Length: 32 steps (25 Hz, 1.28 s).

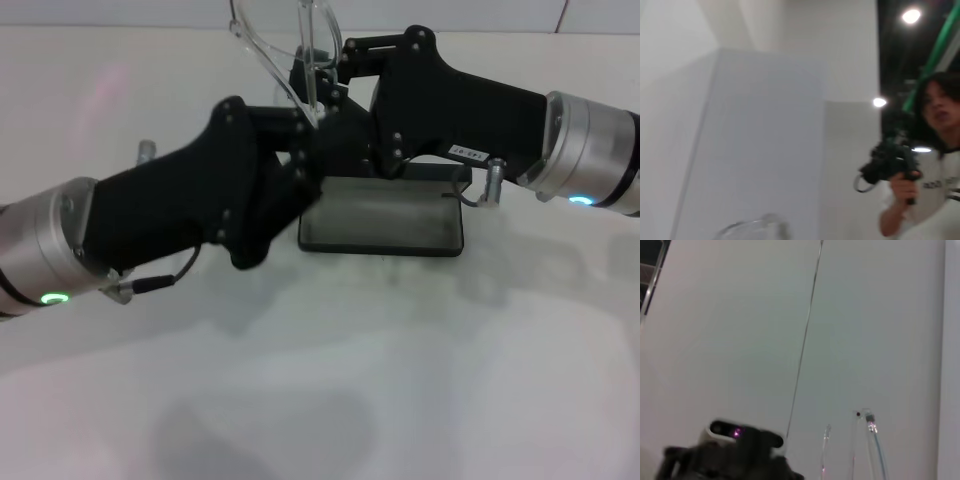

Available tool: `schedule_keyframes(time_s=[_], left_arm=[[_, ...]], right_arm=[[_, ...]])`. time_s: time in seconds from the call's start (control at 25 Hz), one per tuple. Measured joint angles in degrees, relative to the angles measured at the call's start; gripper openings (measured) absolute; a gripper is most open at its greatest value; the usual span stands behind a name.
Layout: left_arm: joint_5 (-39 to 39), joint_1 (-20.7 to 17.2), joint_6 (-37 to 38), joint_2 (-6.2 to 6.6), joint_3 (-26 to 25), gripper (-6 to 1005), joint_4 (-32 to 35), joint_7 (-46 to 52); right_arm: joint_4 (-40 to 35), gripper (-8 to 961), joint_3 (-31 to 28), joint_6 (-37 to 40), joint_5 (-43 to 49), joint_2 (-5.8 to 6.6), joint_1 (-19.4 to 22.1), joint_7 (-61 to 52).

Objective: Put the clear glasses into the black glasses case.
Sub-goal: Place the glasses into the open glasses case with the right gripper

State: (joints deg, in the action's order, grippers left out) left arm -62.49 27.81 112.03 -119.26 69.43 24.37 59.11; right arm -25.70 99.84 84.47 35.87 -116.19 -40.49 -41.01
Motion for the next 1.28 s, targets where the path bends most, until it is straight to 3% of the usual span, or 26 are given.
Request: schedule_keyframes(time_s=[1.08,1.28], left_arm=[[2.0,1.1,-1.4,-0.45,-0.4,47,-1.8,0.2],[2.0,0.1,0.3,0.3,-0.4,47,-1.7,0.2]], right_arm=[[-1.6,113,4.0,-3.6,0.1,0.0,-0.4,0.1],[-1.8,116,3.4,-3.6,-0.1,0.02,0.5,0.1]])
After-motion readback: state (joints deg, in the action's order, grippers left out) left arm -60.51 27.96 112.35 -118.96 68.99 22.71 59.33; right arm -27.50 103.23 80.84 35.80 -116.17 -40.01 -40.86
